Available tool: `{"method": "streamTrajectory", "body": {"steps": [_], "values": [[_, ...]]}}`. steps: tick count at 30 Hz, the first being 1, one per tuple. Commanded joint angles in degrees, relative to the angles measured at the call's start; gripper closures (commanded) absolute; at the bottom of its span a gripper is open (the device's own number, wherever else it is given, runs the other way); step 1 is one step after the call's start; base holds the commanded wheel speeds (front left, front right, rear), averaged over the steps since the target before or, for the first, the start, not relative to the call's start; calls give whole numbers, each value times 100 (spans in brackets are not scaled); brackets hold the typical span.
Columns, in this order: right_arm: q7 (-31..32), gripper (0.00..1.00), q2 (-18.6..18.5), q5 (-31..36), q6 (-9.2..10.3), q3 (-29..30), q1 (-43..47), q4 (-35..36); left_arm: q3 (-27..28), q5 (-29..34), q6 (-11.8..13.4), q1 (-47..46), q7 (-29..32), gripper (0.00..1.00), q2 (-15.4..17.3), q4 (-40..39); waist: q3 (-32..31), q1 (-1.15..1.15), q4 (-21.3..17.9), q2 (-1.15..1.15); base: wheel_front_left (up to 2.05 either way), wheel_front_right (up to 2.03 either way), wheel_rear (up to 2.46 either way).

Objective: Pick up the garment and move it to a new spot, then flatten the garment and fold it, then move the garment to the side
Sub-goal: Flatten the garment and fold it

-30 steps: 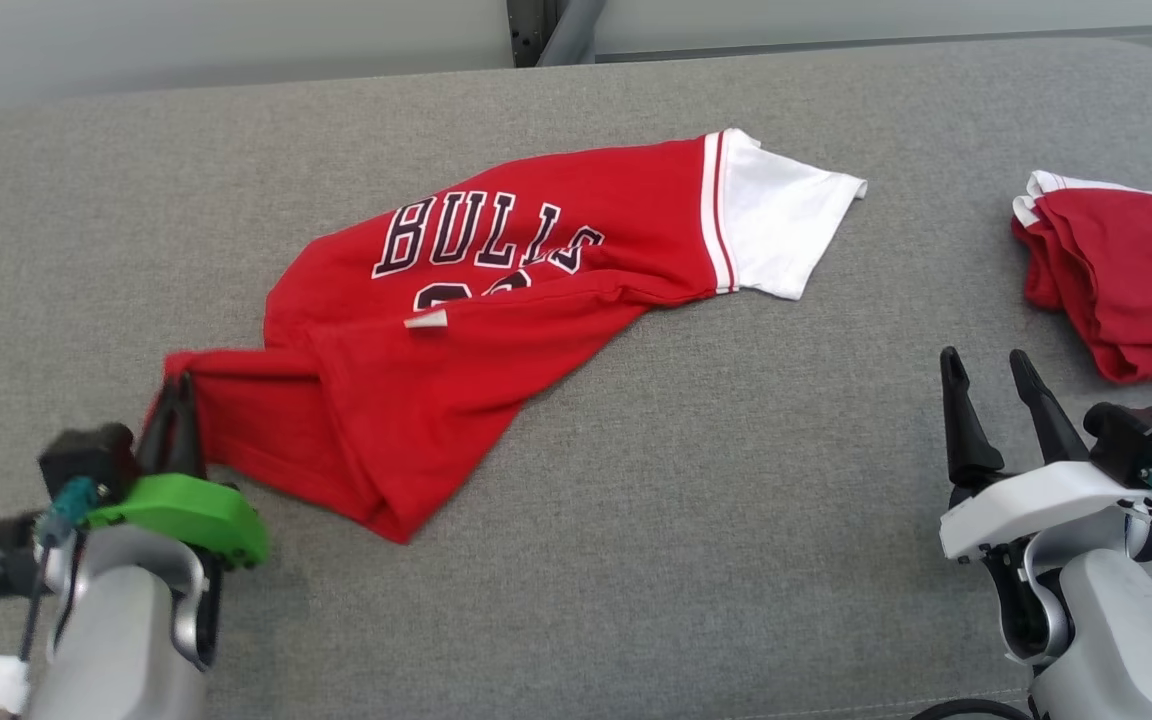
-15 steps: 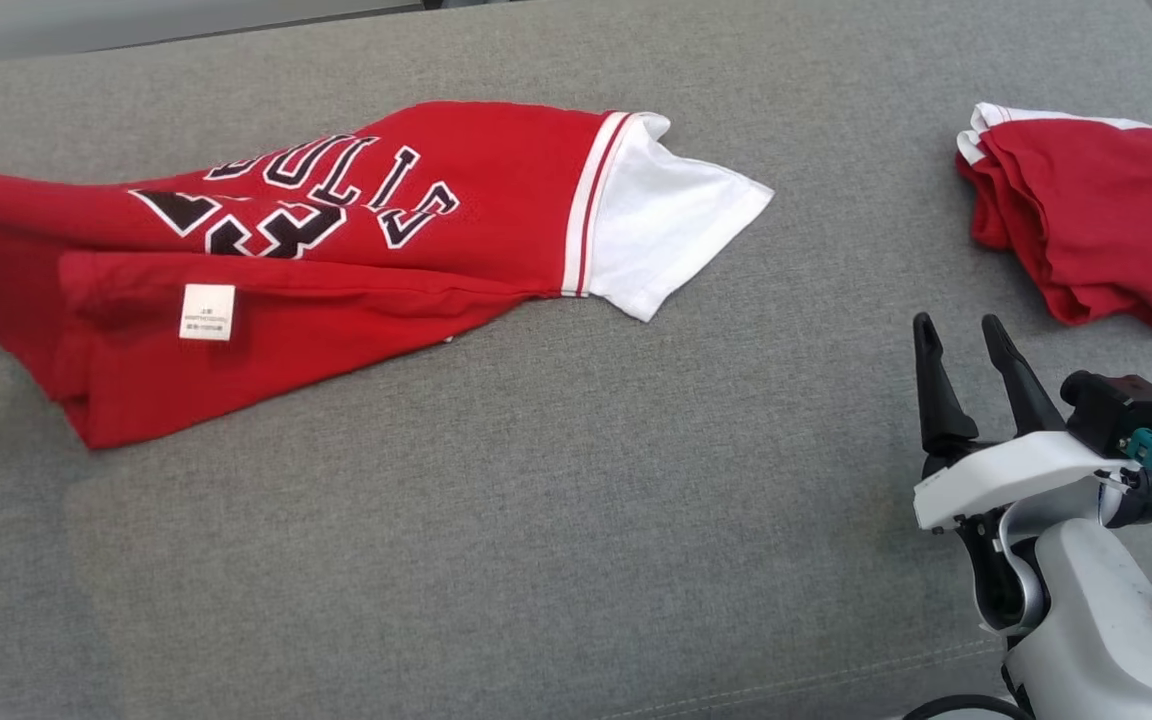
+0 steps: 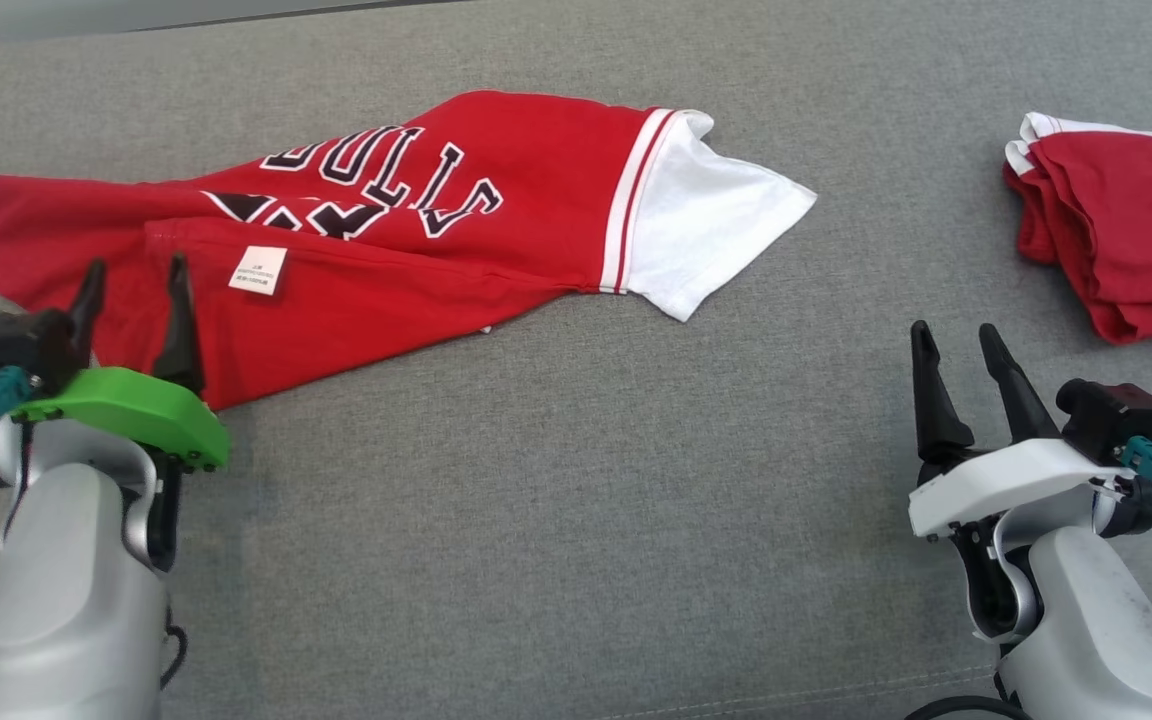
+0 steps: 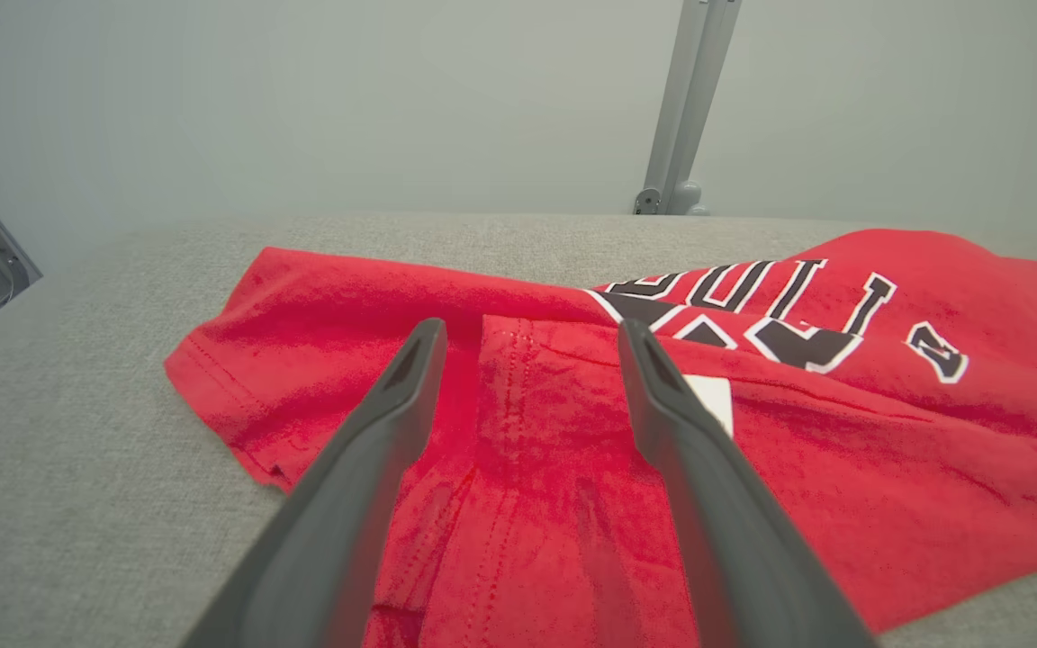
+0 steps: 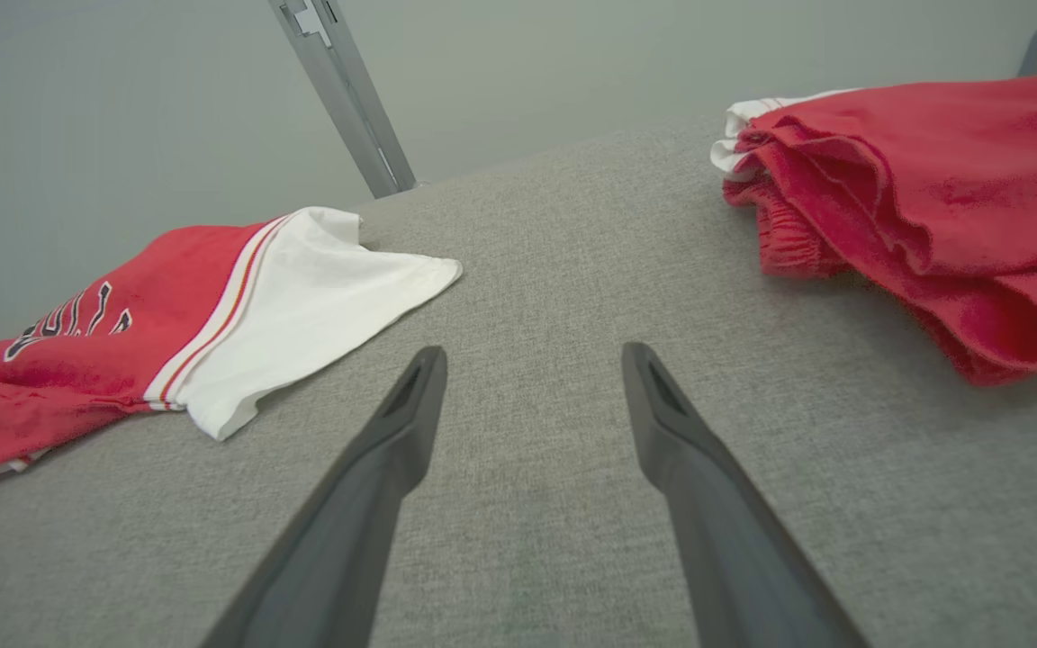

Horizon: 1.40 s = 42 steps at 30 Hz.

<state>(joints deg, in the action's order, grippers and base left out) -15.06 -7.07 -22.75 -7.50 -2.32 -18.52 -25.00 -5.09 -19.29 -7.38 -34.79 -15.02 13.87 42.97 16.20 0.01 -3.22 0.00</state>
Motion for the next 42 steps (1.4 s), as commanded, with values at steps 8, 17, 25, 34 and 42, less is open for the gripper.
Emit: {"method": "streamTrajectory", "body": {"steps": [8,17,25,34,42], "values": [[-14,0,40,-41,4,-167,-89,-32,-490,-791,-12,319,-15,0,127,-240,-17,-1,10,0,0,0,0],[-14,0,-10,-70,4,-138,-101,-46,-915,-1283,-13,-76,-15,0,509,20,229,-1,-250,0,0,0,0],[-14,0,13,-3,4,-135,-185,-53,-914,-1607,-13,-333,-15,0,746,175,398,-1,-441,0,0,0,0],[-14,0,11,22,4,-106,-210,-32,-676,-1763,-14,-335,-15,0,747,482,474,-1,-565,0,0,0,0],[-14,0,41,30,4,-113,-261,-39,-627,-1694,-14,-393,-15,100,796,456,537,-1,-592,0,0,0,0]]}}
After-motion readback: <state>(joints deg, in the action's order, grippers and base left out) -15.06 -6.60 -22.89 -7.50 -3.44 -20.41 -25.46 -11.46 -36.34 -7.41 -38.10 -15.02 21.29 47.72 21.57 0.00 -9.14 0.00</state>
